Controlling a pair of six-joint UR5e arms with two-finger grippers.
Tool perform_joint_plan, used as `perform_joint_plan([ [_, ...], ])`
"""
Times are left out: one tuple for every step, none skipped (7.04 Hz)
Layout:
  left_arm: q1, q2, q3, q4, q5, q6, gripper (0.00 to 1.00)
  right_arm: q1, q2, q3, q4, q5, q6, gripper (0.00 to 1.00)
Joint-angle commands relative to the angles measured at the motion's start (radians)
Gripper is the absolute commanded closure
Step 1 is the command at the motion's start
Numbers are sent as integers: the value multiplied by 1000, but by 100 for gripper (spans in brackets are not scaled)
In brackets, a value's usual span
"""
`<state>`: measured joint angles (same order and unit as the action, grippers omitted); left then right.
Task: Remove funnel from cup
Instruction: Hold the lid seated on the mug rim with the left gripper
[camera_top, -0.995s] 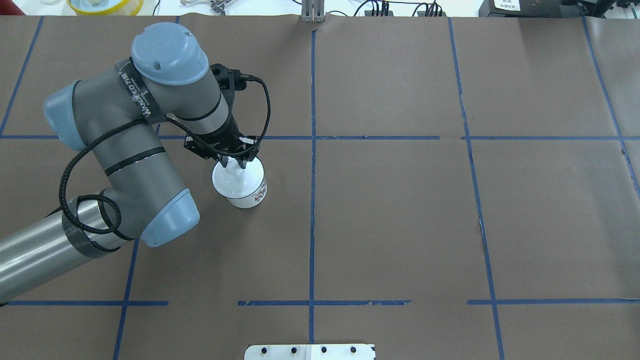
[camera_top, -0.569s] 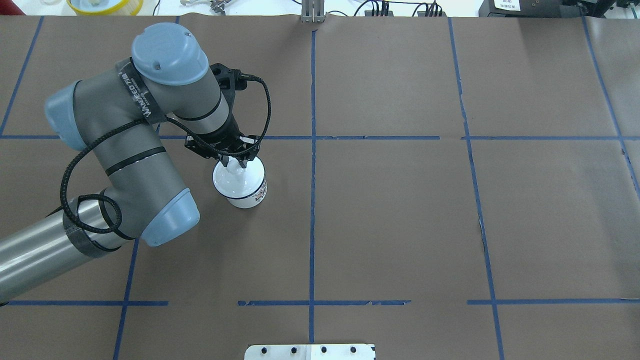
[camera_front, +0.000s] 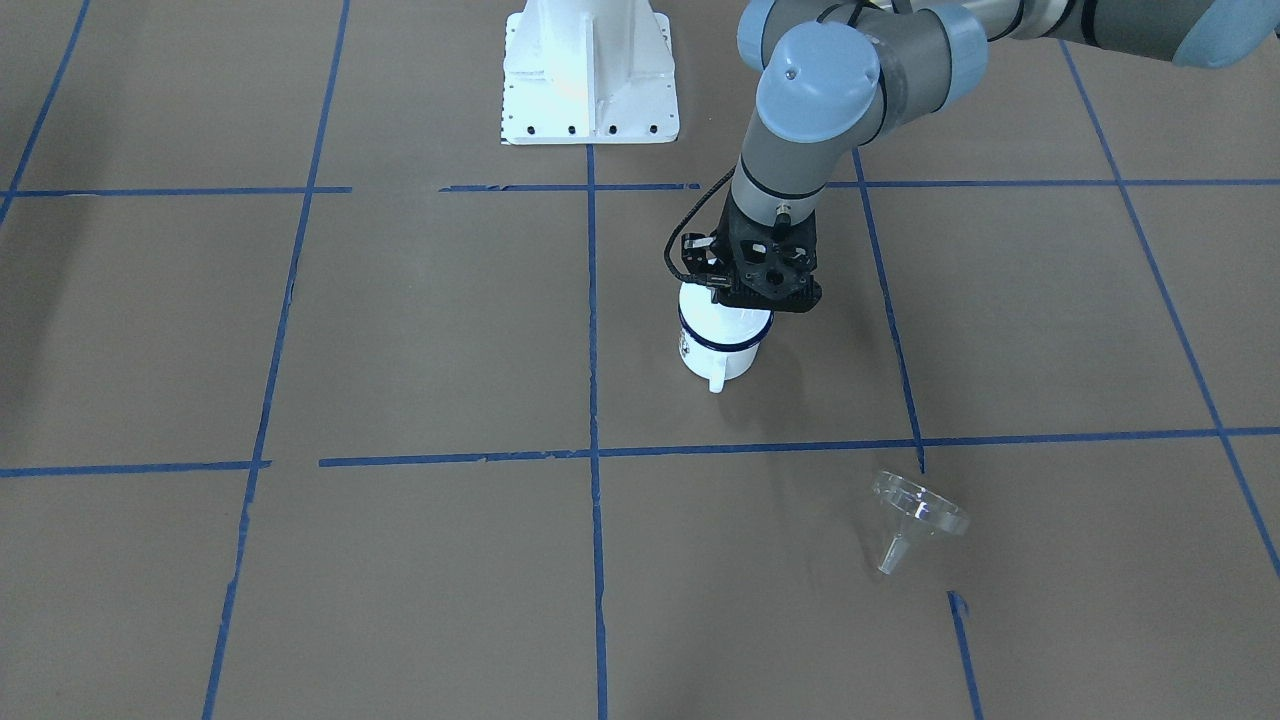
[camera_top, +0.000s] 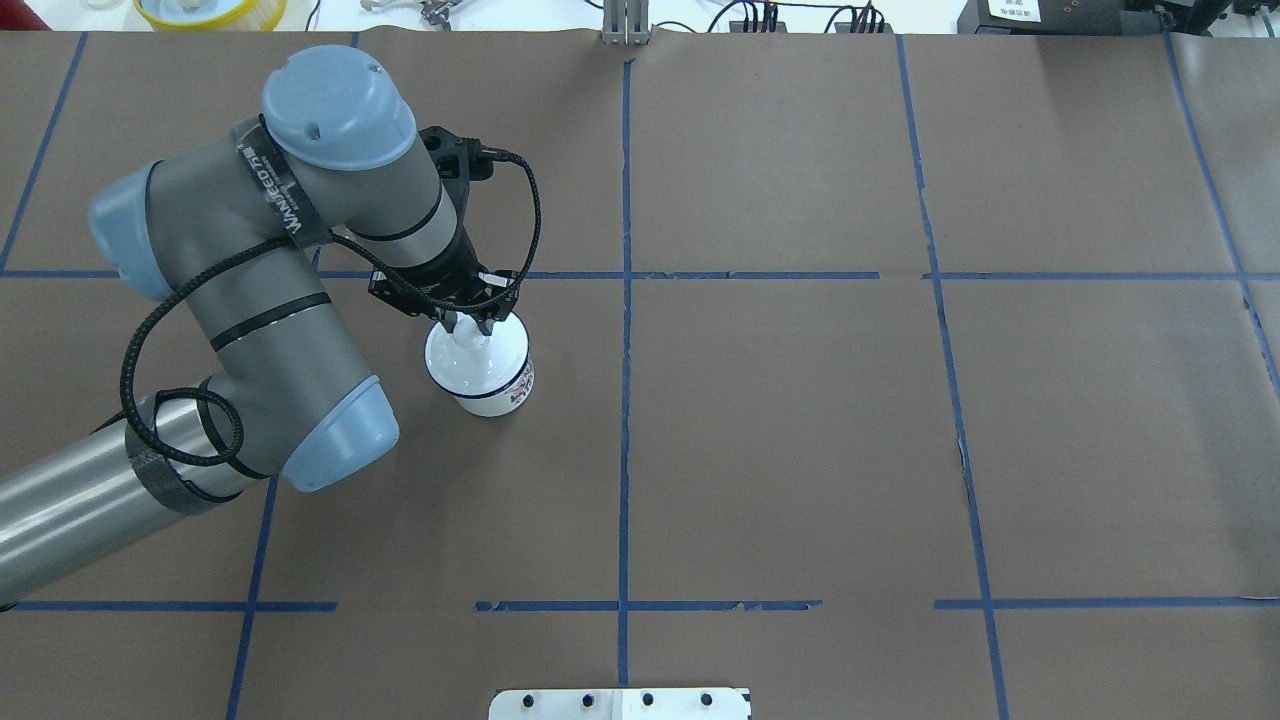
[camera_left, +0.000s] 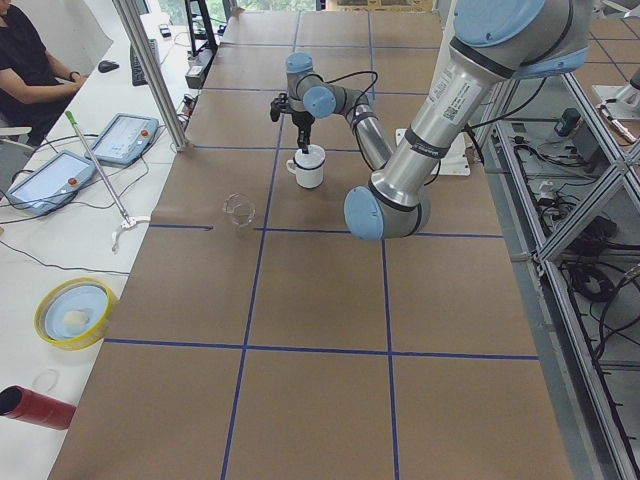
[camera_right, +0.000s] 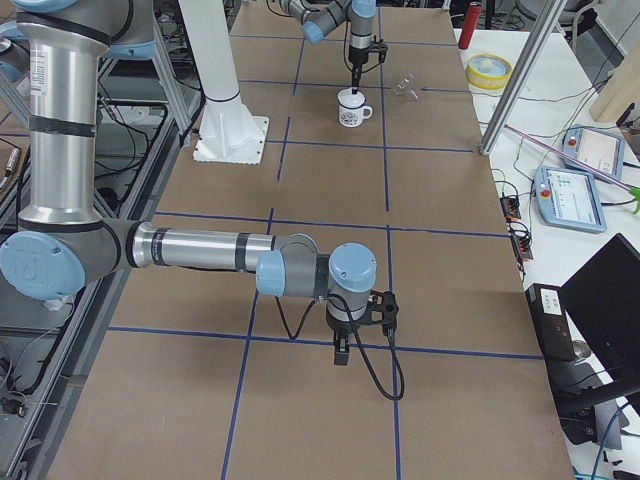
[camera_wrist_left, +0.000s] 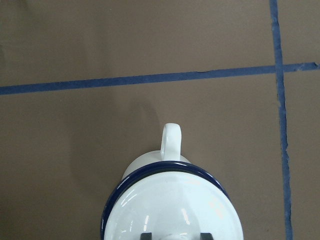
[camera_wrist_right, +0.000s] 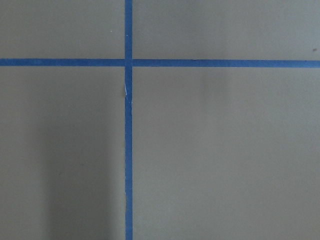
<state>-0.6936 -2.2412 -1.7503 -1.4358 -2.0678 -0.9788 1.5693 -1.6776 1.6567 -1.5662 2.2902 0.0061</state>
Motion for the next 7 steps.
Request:
perform_joint_plan([
  [-3, 0, 0, 0, 0, 0, 100, 0, 1, 0, 0, 0, 0, 0],
  [-3, 0, 0, 0, 0, 0, 100, 0, -1, 0, 0, 0, 0, 0],
  [-3, 0, 0, 0, 0, 0, 100, 0, -1, 0, 0, 0, 0, 0],
  [-3, 0, 3, -2, 0, 2, 100, 0, 1, 0, 0, 0, 0, 0],
  [-3, 0, 6, -2, 0, 0, 100, 0, 1, 0, 0, 0, 0, 0],
  [-3, 2, 6, -11, 2, -1, 67, 0, 1, 0, 0, 0, 0, 0],
  [-4, 3, 6, -18, 2, -1, 1, 0, -1, 0, 0, 0, 0, 0],
])
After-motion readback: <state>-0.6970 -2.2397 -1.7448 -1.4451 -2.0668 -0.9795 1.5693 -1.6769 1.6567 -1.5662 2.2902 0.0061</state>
